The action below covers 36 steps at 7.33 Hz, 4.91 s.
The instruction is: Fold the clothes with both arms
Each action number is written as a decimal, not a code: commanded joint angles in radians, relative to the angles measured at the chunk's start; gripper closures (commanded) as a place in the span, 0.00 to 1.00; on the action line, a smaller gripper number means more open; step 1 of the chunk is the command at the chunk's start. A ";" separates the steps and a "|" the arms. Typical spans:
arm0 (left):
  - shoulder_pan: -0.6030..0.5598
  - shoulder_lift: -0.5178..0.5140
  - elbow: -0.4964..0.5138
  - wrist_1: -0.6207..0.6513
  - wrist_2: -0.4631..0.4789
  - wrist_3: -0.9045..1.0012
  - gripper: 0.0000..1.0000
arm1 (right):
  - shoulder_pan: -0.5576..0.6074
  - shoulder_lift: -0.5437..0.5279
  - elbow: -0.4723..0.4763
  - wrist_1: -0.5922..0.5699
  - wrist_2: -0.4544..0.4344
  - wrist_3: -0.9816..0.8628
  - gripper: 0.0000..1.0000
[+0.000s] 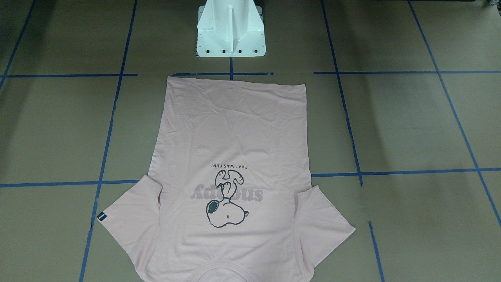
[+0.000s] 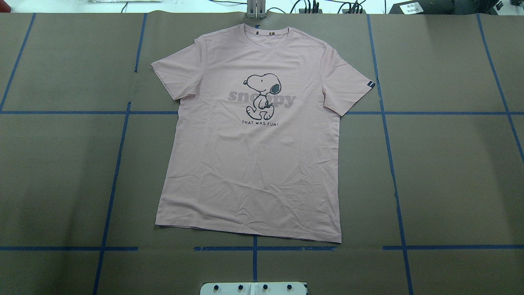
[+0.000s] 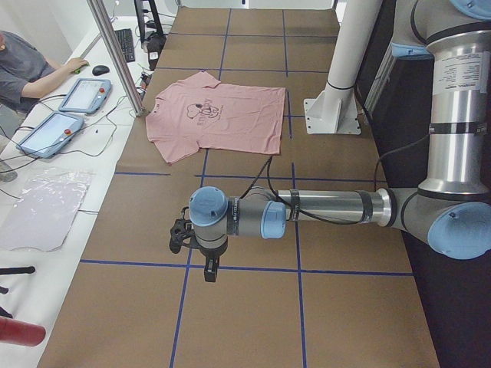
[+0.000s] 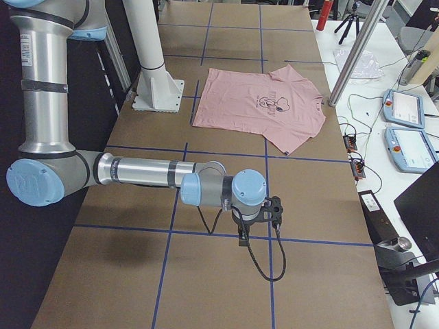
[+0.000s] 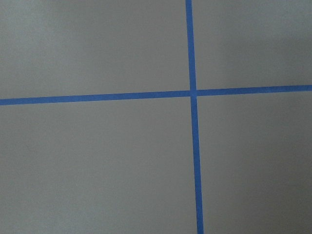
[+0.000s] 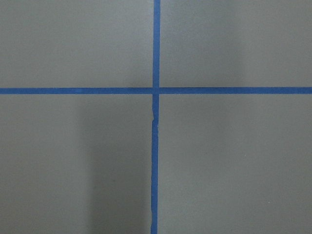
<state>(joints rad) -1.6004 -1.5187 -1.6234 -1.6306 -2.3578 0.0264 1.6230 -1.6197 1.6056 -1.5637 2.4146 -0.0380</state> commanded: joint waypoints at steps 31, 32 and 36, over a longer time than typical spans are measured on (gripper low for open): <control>0.413 -0.488 0.246 -0.670 0.192 -0.669 0.00 | -0.687 0.643 -0.517 0.639 -0.419 0.876 0.77; 0.415 -0.488 0.247 -0.672 0.192 -0.671 0.00 | -0.687 0.643 -0.512 0.637 -0.419 0.874 0.94; 0.413 -0.488 0.243 -0.670 0.192 -0.675 0.00 | -0.686 0.646 -0.446 0.649 -0.401 0.888 1.00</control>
<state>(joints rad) -1.1862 -2.0065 -1.3785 -2.3010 -2.1660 -0.6476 0.9359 -0.9762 1.1333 -0.9226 1.9999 0.8377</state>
